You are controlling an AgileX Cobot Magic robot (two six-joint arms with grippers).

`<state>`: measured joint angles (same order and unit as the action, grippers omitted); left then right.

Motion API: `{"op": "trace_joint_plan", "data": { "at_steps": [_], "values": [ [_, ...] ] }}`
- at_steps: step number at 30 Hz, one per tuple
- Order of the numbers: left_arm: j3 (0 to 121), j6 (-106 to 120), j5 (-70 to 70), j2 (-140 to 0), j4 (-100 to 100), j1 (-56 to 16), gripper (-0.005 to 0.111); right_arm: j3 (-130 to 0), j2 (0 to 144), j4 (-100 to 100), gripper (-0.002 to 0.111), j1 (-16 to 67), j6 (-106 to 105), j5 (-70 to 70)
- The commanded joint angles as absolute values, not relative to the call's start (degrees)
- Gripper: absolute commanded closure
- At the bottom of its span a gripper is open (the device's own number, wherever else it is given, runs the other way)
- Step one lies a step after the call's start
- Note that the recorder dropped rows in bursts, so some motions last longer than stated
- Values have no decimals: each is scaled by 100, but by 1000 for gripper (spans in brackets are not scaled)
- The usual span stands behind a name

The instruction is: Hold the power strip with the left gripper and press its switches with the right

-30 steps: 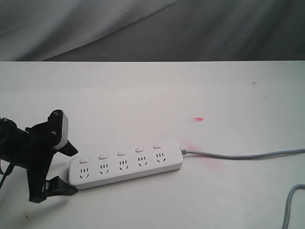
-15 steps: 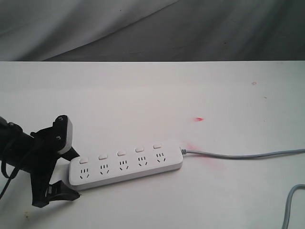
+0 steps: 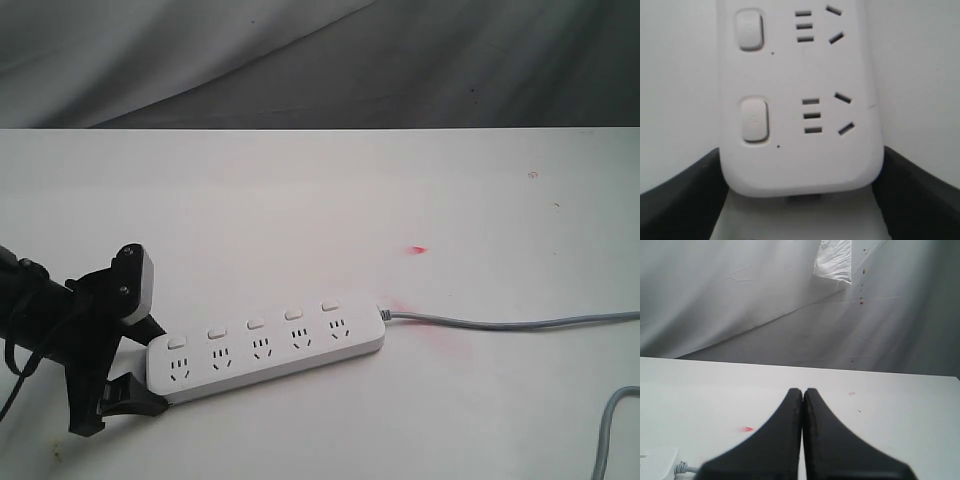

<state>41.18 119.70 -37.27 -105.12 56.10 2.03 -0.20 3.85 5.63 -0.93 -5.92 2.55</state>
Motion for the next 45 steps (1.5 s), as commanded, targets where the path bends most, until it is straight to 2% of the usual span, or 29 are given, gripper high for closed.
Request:
{"op": "trace_joint_plan", "data": {
  "at_steps": [1, 6, 42, 45],
  "values": [
    [4162, 11987, -3748, -10535, 5690, 179, 47, 0, 353, 505, 108, -135, -574, 266],
    [4162, 11987, -3748, -10535, 5690, 179, 54, 0, 353, 505, 108, -135, -574, 266],
    [4162, 11987, -3748, -10535, 5690, 179, 54, 0, 353, 505, 108, -135, -574, 266],
    [4162, 11987, -3748, -10535, 5690, 179, 54, -238, 365, 534, 108, -135, -574, 636]
  ]
}}
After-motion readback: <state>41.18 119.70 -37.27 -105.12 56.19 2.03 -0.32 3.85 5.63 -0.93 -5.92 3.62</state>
